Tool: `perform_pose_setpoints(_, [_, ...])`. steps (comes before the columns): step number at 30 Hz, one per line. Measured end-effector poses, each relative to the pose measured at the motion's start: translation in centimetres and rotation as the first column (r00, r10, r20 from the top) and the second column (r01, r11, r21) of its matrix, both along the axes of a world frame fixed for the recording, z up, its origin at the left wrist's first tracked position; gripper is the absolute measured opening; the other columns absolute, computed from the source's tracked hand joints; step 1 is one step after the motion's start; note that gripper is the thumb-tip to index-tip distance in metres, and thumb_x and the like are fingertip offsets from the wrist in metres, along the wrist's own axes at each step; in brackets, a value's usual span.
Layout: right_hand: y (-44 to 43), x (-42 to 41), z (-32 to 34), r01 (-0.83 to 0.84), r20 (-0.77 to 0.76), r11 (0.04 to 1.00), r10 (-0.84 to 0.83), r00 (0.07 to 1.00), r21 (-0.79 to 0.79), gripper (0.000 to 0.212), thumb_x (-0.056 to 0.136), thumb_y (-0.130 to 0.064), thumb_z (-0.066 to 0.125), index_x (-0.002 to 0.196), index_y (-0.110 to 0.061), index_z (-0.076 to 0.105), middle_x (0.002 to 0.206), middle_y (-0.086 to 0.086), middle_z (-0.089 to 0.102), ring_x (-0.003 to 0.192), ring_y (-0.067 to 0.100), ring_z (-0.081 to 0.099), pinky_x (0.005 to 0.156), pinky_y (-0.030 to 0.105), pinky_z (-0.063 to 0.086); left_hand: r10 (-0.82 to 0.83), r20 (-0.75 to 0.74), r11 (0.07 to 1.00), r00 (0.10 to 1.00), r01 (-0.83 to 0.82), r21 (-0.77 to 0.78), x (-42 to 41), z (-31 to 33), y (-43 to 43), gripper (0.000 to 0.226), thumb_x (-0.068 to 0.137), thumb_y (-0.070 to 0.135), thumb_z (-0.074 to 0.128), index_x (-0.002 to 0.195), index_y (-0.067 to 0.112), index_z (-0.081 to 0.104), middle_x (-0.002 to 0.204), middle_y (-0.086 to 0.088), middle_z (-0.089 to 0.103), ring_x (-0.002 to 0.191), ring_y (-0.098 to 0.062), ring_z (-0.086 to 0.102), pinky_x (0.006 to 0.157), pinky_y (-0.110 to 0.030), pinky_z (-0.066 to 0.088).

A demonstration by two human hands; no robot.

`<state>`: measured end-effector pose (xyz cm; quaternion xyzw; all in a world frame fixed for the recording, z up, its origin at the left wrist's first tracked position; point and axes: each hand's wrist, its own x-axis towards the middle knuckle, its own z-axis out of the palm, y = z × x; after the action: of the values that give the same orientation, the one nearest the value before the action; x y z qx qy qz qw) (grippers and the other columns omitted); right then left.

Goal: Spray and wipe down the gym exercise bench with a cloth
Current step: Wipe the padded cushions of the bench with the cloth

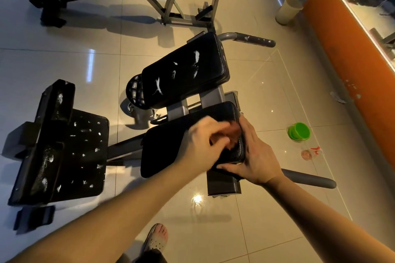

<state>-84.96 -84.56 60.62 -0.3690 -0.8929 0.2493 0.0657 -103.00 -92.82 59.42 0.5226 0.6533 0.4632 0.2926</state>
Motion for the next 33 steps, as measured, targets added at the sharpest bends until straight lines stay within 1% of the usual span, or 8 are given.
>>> perform_pose_setpoints(4, [0.0,0.1,-0.1,-0.003,0.005,1.000,0.003,1.000,0.009,0.132,0.067,-0.080,0.076,0.164,-0.028,0.002,0.166,-0.011,0.023,0.121,0.016,0.062,0.089,0.032,0.060,-0.087,-0.085,0.994,0.993,0.092,0.058,-0.7,-0.6,-0.9,0.035,0.092,0.018,0.073,0.126,0.022,0.069,0.112,0.010,0.060,0.107,-0.010,0.058,0.094,-0.032,0.055])
perform_pose_setpoints(10, [0.0,-0.1,0.2,-0.009,0.009,1.000,0.008,1.000,0.012,0.129,0.069,-0.083,0.071,0.163,-0.028,0.003,0.166,-0.014,0.020,0.124,0.014,0.058,0.091,0.030,0.058,0.230,0.050,0.956,0.972,-0.216,-0.196,-4.5,-1.1,8.3,0.033,0.092,0.024,0.074,0.125,0.026,0.071,0.117,0.004,0.065,0.109,-0.013,0.062,0.097,-0.033,0.053])
perform_pose_setpoints(16, [-0.1,-0.2,0.3,-0.014,-0.014,1.000,0.014,1.000,0.002,0.127,0.070,-0.083,0.069,0.163,-0.025,0.004,0.166,-0.016,0.017,0.119,0.001,0.049,0.086,0.008,0.043,0.104,0.028,0.984,0.994,-0.099,-0.147,-4.1,-3.3,0.6,0.035,0.093,0.015,0.073,0.127,0.020,0.070,0.114,0.007,0.065,0.108,-0.008,0.062,0.095,-0.018,0.049])
perform_pose_setpoints(20, [-0.1,-0.3,0.4,-0.002,-0.007,1.000,0.002,1.000,0.013,0.128,0.070,-0.078,0.072,0.164,-0.025,0.002,0.167,-0.021,0.011,0.121,0.000,0.047,0.088,0.011,0.043,0.235,-0.001,0.927,0.972,-0.224,-0.300,-7.0,-5.3,0.8,0.028,0.096,0.018,0.068,0.123,0.024,0.070,0.116,0.005,0.067,0.111,-0.013,0.061,0.090,-0.025,0.048])
perform_pose_setpoints(23, [-0.1,-0.3,0.4,-0.007,-0.028,1.000,0.007,1.000,0.010,0.128,0.070,-0.075,0.076,0.164,-0.026,0.003,0.169,-0.018,0.012,0.130,0.002,0.046,0.094,0.016,0.045,0.306,-0.010,0.863,0.952,-0.282,-0.419,-9.0,-5.1,2.3,0.019,0.096,0.018,0.068,0.113,0.024,0.073,0.097,0.010,0.066,0.103,-0.018,0.064,0.080,-0.025,0.044])
perform_pose_setpoints(27, [-0.1,-0.3,0.8,-0.008,0.000,1.000,0.008,1.000,0.006,0.128,0.071,-0.071,0.080,0.164,-0.024,0.004,0.169,-0.017,0.011,0.142,0.000,0.032,0.106,0.009,0.033,0.099,0.021,0.929,0.995,-0.085,-0.360,-8.8,-2.0,5.8,0.023,0.092,0.022,0.072,0.115,0.026,0.072,0.104,0.008,0.069,0.106,-0.018,0.065,0.094,-0.034,0.053])
perform_pose_setpoints(29, [-0.3,-0.5,1.2,-0.009,0.033,1.000,0.010,0.999,-0.025,0.126,0.073,-0.069,0.079,0.164,-0.021,0.006,0.170,-0.012,0.014,0.146,0.005,0.034,0.112,0.015,0.036,-0.025,0.010,0.952,1.000,0.027,-0.306,-7.8,-0.1,7.8,0.029,0.093,0.024,0.072,0.121,0.029,0.070,0.114,0.008,0.068,0.111,-0.016,0.063,0.101,-0.036,0.051])
perform_pose_setpoints(33, [-1.7,-3.4,3.0,0.257,0.015,0.948,-0.259,0.966,-0.191,0.081,0.080,-0.079,0.060,0.145,-0.037,0.037,0.139,-0.017,0.051,0.121,0.002,0.053,0.101,0.026,0.048,-0.191,-0.120,0.951,0.974,0.154,-0.269,-8.5,0.8,10.0,0.030,0.095,0.026,0.068,0.123,0.033,0.066,0.116,0.010,0.063,0.113,-0.015,0.060,0.101,-0.038,0.051])
